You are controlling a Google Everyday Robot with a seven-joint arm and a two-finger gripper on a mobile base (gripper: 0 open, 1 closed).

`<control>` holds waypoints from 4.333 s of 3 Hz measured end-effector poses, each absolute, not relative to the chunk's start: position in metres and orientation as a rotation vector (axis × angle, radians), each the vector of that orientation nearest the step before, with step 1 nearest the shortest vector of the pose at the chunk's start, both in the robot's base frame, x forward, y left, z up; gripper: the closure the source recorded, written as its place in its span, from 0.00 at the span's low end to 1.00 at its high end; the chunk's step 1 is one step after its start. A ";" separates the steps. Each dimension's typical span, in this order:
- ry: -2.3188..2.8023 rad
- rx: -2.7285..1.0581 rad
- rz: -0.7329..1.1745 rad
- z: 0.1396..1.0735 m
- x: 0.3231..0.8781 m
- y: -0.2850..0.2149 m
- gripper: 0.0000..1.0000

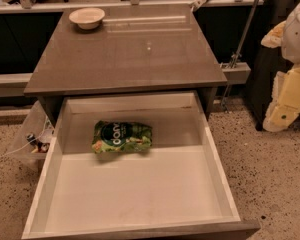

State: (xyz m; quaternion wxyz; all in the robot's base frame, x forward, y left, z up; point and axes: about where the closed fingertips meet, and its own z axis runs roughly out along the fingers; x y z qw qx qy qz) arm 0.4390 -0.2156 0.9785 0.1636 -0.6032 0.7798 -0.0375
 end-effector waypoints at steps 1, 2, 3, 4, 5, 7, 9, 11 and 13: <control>2.223 -1.720 -0.107 0.979 0.439 -0.216 0.00; 2.179 -1.732 -0.070 0.977 0.444 -0.211 0.00; 2.078 -1.762 -0.024 0.971 0.447 -0.192 0.00; 2.078 -1.762 -0.023 0.971 0.447 -0.192 0.00; 2.067 -1.765 0.037 0.962 0.453 -0.184 0.00; 1.946 -1.768 0.332 0.929 0.469 -0.149 0.00; 1.934 -1.866 0.407 0.900 0.446 -0.127 0.00; 1.938 -2.019 0.421 0.867 0.419 -0.101 0.00; 1.892 -2.127 0.474 0.836 0.394 -0.073 0.00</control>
Offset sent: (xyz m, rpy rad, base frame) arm 0.0101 0.0085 -0.0070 0.0780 -0.0019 0.0717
